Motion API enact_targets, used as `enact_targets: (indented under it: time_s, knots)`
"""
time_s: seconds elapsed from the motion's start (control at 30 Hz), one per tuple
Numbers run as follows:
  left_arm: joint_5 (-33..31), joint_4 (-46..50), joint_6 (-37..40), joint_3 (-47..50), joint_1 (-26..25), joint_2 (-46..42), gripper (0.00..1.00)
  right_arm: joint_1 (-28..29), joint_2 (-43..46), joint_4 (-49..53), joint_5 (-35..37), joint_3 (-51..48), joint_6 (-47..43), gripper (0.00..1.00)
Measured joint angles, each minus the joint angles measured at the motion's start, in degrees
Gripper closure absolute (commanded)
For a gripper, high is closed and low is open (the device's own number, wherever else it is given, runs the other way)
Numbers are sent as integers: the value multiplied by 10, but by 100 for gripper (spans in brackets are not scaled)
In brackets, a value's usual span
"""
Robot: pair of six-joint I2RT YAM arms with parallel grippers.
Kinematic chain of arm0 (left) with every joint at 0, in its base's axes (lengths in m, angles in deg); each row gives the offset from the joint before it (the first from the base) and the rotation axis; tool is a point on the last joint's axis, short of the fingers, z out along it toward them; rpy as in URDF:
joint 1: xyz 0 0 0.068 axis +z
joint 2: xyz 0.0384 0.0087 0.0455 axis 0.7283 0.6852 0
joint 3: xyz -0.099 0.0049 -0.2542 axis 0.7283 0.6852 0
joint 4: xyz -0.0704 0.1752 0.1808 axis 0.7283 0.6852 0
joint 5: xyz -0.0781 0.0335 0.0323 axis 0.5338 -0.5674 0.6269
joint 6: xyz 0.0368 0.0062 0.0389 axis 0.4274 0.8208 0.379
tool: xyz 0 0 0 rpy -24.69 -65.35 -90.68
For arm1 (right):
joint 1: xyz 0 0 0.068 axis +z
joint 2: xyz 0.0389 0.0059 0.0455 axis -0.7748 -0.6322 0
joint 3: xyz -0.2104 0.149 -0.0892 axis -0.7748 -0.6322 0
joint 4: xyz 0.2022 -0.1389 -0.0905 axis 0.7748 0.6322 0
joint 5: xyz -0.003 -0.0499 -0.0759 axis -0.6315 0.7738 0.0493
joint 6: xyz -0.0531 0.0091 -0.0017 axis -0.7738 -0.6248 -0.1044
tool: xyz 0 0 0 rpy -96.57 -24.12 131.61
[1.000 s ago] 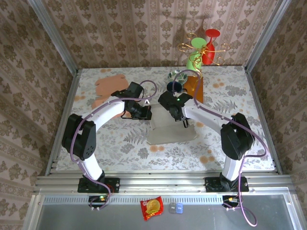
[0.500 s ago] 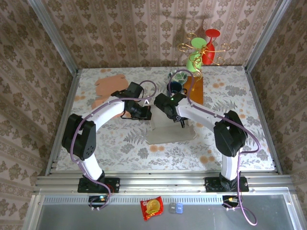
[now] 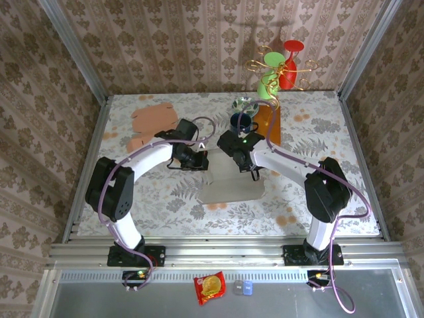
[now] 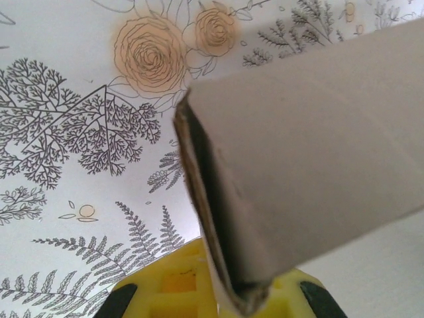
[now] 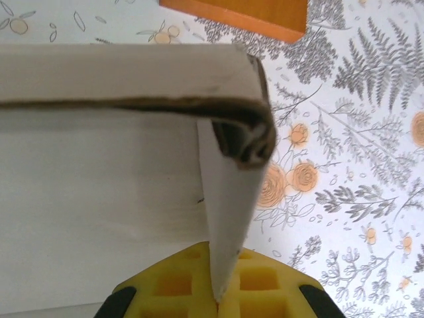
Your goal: Fold the paper box
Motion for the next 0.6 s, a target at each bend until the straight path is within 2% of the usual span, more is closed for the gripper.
enact_targets:
  time_s: [0.13, 0.6]
  knots:
    - [-4, -45, -25, 42, -9, 1, 93, 3, -4, -5, -12, -18, 4, 100]
    - [-38, -130, -66, 75, -27, 8, 87, 4, -7, -6, -12, -29, 15, 100]
